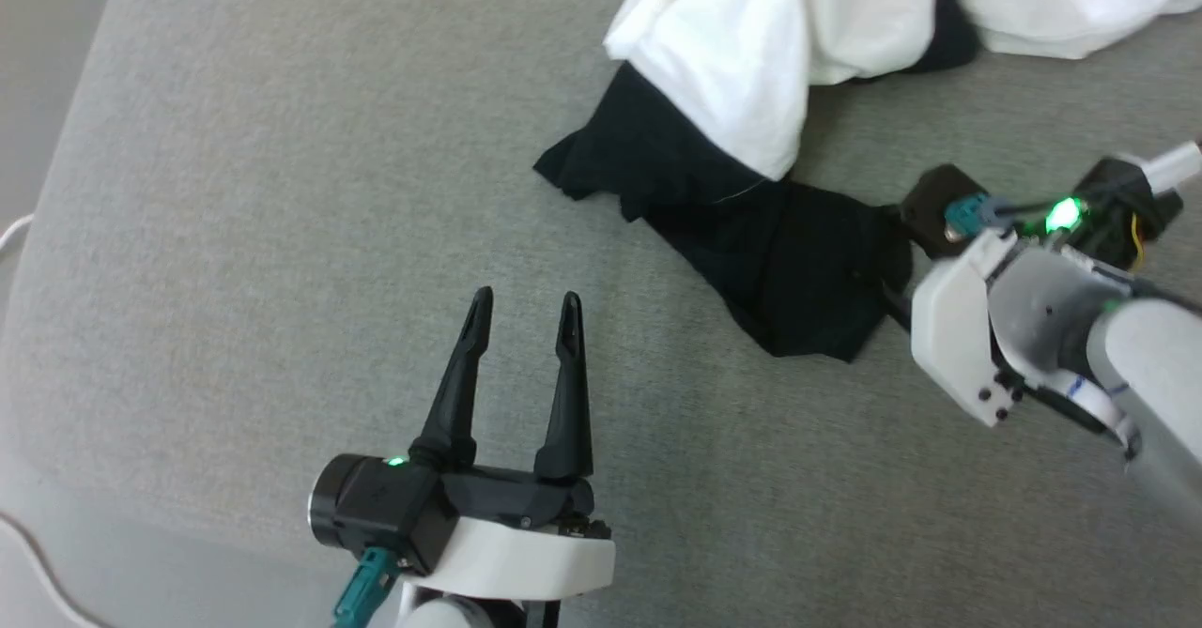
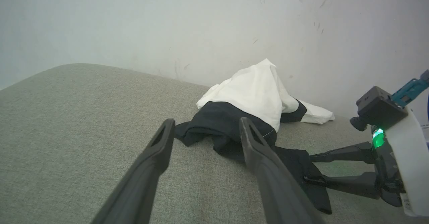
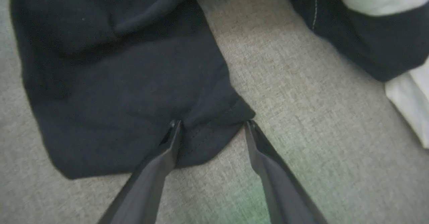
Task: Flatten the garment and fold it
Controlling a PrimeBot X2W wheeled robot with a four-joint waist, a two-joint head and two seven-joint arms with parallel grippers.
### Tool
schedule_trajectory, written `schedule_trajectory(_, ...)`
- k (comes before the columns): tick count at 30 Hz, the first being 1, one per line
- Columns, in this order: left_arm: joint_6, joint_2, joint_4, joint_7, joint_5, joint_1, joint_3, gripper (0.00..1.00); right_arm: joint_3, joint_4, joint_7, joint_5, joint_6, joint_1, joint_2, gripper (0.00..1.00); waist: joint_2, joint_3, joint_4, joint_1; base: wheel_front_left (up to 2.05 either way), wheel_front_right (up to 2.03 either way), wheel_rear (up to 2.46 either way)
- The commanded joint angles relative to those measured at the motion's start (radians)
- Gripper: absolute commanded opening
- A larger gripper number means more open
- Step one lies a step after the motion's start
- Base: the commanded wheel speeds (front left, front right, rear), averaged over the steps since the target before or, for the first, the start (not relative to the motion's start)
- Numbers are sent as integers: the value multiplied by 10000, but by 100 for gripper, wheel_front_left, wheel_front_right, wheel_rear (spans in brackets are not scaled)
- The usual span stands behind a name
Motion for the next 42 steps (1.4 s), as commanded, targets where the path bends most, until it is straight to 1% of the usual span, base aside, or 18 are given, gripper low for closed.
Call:
schedule_trajectory(1,68,-43,15,-47,-68,-188,-65,100,343,273,231,105,-11,-85,-97,100,0,276,305,-1,0,0,0)
schedule_trajectory(2,112,-43,24,-47,-105,-216,-116,100,600,401,377,186,-11,-233,-149,100,0,282,340,-1,0,0,0)
schedule_trajectory(3,153,-44,36,-47,-134,-237,-158,100,825,504,508,269,-11,-376,-190,62,0,282,365,-1,0,0,0)
schedule_trajectory(4,188,-44,49,-47,-155,-254,-191,100,1013,569,590,335,-11,-516,-221,0,0,270,383,-1,0,0,0)
schedule_trajectory(6,243,-45,98,-47,-187,-265,-219,100,1311,645,677,464,-11,-739,-276,0,0,190,380,-1,0,0,0)
schedule_trajectory(10,265,-45,209,-47,-139,-228,-96,100,1199,675,88,784,-11,-981,-230,0,0,-142,165,-1,0,0,0)
schedule_trajectory(13,178,-46,275,-47,-40,-179,72,100,582,645,-715,1011,-11,-957,-270,0,0,-492,-175,-1,0,0,0)
schedule_trajectory(16,72,-46,378,-47,60,-71,325,100,-426,578,-1481,1266,-11,-668,-421,0,0,-926,-662,-1,0,0,0)
schedule_trajectory(21,-184,-6,537,-47,110,206,743,100,-3086,549,-2303,1387,-11,414,-1099,0,0,-1594,-1554,-1,0,0,0)
schedule_trajectory(24,-298,56,594,-47,115,381,936,100,-5064,631,-2446,1195,-11,1487,-1422,0,0,-1882,-2053,-1,0,0,0)
schedule_trajectory(27,-372,94,602,-47,119,514,1071,100,-7196,735,-2465,759,-11,2844,-1498,0,0,-2081,-2478,-1,0,0,0)
schedule_trajectory(29,-415,128,593,-47,108,585,1148,100,-8696,717,-2407,361,-11,3893,-1328,0,0,-2153,-2678,-1,0,0,0)
schedule_trajectory(32,-445,155,568,-47,107,667,1211,100,-10973,777,-2327,-366,-11,5568,-831,0,0,-2177,-2871,-1,0,0,0)
schedule_trajectory(34,-470,177,567,-47,109,697,1222,100,-12190,984,-2377,-999,-11,6644,-524,0,0,-2166,-2939,-1,0,0,0)
schedule_trajectory(37,-505,209,594,-47,90,712,1224,100,-13338,1250,-2413,-1618,-11,7801,195,0,0,-2157,-2973,-1,0,0,0)
schedule_trajectory(40,-519,246,624,-39,69,697,1223,100,-13678,1366,-2466,-1751,-11,8139,874,0,0,-2151,-2997,-1,0,0,0)
schedule_trajectory(41,-516,259,631,-24,63,695,1225,100,-13673,1385,-2563,-1829,-11,8137,1030,32,0,-2157,-3007,-1,0,0,0)
schedule_trajectory(42,-513,274,632,-5,59,693,1226,100,-13594,1390,-2677,-1885,-11,8093,1162,95,0,-2158,-3014,-1,0,0,0)
